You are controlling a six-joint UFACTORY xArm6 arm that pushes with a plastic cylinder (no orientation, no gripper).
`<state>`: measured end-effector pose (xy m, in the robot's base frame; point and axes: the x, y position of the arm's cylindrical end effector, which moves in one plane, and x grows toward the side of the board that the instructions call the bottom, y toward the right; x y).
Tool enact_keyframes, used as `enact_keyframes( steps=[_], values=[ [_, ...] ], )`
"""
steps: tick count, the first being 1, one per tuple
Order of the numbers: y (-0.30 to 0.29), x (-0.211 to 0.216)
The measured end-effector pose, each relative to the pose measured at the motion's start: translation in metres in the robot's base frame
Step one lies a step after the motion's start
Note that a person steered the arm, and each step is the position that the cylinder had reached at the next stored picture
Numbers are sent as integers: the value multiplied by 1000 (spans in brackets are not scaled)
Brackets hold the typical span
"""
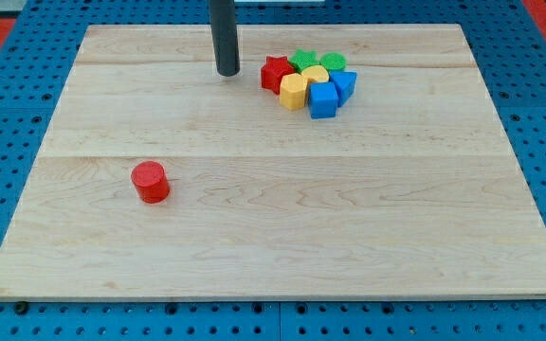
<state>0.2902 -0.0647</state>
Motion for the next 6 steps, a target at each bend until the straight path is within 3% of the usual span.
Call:
enact_keyframes(
  steps=[4, 5, 6],
  values=[
    [-17, 0],
    [-9, 14],
    [10, 73]
  ],
)
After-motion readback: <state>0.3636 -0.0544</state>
